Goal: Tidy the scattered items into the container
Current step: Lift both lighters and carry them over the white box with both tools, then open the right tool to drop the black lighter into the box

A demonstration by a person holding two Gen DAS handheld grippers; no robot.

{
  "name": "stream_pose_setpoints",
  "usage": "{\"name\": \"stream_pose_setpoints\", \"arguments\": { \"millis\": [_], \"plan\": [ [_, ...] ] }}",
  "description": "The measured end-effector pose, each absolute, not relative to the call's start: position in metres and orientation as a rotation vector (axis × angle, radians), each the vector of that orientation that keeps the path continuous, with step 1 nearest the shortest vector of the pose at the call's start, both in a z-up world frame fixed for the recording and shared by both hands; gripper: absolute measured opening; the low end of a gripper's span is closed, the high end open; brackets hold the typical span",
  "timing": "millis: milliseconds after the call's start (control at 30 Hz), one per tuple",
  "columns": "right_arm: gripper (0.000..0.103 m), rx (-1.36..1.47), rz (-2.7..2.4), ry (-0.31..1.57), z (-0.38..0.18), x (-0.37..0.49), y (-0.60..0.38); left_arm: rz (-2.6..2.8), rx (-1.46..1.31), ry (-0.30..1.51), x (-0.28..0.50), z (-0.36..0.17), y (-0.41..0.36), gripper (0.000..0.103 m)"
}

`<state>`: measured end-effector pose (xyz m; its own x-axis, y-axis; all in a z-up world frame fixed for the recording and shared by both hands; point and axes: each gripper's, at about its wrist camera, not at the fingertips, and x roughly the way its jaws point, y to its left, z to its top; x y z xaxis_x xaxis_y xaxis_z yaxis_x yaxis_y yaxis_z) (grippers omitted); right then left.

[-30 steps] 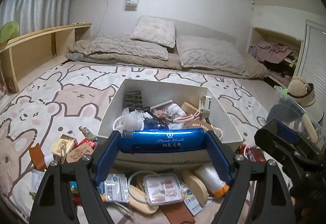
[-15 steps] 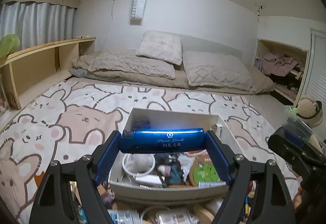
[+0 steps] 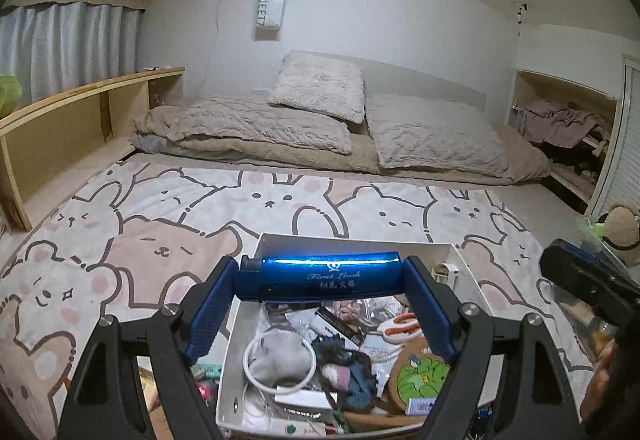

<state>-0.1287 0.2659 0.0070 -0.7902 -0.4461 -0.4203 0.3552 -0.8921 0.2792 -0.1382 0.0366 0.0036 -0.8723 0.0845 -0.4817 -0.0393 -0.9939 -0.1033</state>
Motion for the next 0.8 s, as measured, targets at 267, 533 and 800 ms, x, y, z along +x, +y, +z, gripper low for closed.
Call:
{"name": "stream_pose_setpoints", "arguments": {
  "millis": [267,533,800],
  "plan": [
    [0.08,0.882,-2.57,-0.27,-0.016,-0.176,0.255,2.985,-0.817,-0.123,-0.166,0.002,0.03,0.083],
    [0.08,1.125,-2.534,-0.123,-0.051,-0.209,0.228,2.958,-0.865,-0.134,-0.183,-0.009,0.028,0.083],
    [0.08,1.24,-2.446,0.146,-0.077,-0.224,0.197,2.925,-0.955,-0.153,-0.201,-0.029,0.019,0.083]
  ]
}}
